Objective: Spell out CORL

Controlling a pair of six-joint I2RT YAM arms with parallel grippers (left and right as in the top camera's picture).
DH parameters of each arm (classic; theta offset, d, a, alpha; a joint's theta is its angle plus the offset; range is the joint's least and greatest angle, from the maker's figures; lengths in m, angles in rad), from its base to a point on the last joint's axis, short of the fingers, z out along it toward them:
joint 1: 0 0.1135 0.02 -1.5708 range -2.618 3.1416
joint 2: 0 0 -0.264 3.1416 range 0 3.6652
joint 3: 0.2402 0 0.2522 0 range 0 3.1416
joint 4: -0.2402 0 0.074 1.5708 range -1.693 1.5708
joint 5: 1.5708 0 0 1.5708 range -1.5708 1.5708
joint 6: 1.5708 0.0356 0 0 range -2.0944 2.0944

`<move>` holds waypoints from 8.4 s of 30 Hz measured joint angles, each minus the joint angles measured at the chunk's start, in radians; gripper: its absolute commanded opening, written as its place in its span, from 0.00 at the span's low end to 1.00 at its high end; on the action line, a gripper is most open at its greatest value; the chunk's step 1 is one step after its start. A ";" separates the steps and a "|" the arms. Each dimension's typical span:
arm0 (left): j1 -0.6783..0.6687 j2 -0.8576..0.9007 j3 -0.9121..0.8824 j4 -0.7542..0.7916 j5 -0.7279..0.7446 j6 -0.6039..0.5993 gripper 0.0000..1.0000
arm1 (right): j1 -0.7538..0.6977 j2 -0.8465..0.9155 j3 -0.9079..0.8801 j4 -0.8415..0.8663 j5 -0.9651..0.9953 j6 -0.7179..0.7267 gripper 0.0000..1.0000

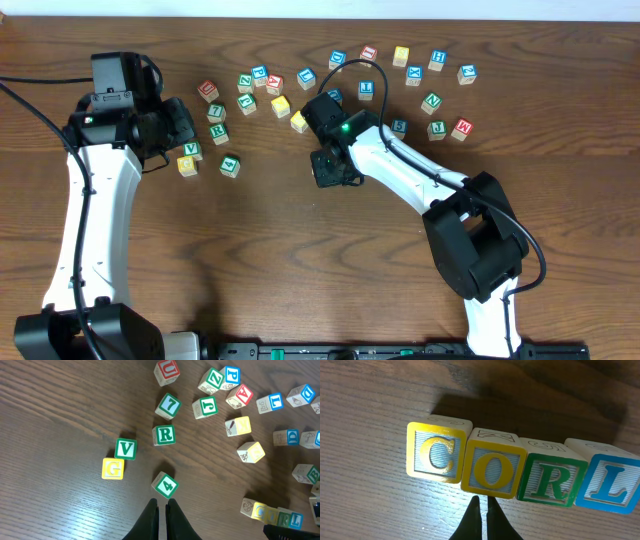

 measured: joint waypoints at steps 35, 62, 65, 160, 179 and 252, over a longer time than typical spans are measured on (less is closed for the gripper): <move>0.000 0.000 0.000 0.000 0.000 0.000 0.08 | 0.000 -0.001 0.000 0.009 -0.009 -0.010 0.01; 0.000 0.000 0.000 0.000 0.000 0.000 0.08 | -0.026 -0.113 -0.142 0.014 0.003 0.072 0.01; 0.000 0.000 0.000 0.000 0.000 0.000 0.08 | -0.026 -0.113 -0.162 0.030 0.011 0.077 0.01; 0.000 0.000 0.000 -0.004 0.000 0.000 0.08 | -0.024 -0.113 -0.167 0.124 0.085 0.084 0.01; 0.000 0.000 0.000 -0.004 0.000 0.000 0.07 | -0.072 -0.094 -0.167 0.114 0.013 0.089 0.01; 0.000 0.000 0.000 -0.001 0.000 0.000 0.08 | -0.227 -0.107 -0.169 0.167 0.020 0.042 0.01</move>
